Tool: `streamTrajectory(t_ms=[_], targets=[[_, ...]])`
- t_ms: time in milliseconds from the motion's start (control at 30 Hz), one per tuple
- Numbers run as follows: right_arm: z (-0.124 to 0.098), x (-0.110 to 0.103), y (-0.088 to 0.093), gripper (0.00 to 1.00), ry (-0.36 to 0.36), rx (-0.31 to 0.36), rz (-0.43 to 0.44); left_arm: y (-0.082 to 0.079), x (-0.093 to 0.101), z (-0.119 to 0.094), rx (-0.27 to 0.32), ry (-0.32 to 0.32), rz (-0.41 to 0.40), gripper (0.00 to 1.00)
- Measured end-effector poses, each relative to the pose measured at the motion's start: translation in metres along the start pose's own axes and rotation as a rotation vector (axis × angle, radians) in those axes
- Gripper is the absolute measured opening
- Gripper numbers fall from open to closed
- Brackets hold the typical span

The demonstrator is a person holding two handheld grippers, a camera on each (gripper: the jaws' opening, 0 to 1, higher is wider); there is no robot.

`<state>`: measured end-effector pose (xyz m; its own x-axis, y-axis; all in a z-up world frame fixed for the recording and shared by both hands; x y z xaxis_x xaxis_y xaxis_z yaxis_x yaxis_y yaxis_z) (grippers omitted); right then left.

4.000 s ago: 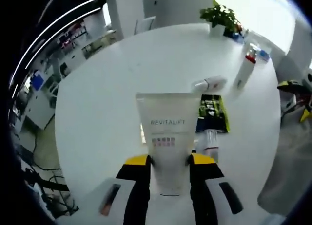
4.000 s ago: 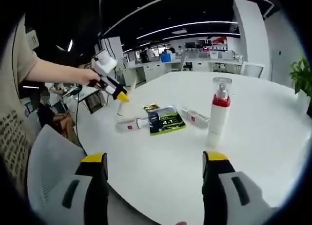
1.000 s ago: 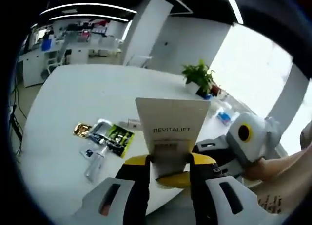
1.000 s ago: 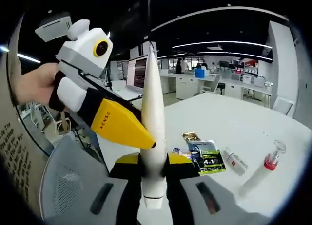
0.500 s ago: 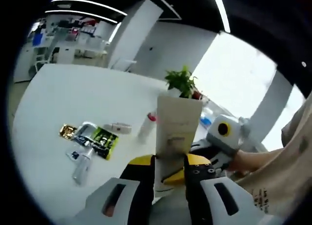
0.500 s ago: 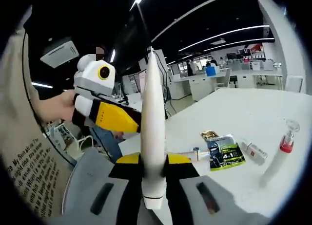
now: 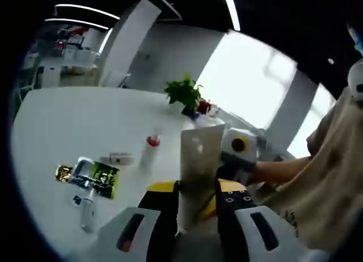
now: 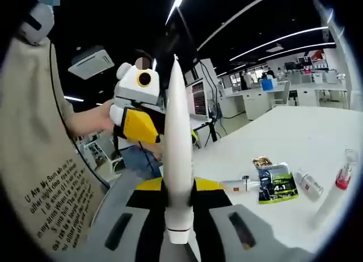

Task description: Arrange the skincare products in the storage area until every visible bottle or jar stands upright without overlapping.

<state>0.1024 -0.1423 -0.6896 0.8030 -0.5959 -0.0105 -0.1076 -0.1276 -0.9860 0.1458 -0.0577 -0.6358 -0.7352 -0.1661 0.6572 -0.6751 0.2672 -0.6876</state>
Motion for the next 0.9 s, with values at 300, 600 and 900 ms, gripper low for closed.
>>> streamTrajectory(t_ms=[300,600,900], targets=[[-0.002,-0.004,-0.003,0.17,-0.096,0.009,-0.034,0.004,0.003,0.000,-0.077,0.034,0.074,0.19],[0.001,-0.013,-0.007,0.17,-0.206,0.028,-0.054,0.004,0.015,-0.001,-0.183,0.095,0.187,0.17],[0.007,-0.017,-0.007,0.17,-0.253,0.034,-0.068,0.009,0.017,0.001,-0.256,0.090,0.252,0.16]])
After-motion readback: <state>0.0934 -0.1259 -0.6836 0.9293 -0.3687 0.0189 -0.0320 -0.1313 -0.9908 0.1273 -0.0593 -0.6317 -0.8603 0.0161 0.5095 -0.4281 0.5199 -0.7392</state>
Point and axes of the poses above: the point that each gripper's makers call its tool centre point, and the gripper's own axes: z roughly forward along the fingers, x roughly to its right, y roughly out of its underside, the point moved 6 cm from there along -z, roughly backward along the fingers, and after that the axes turned 15 degrees about -z, right-handed, at the moved point
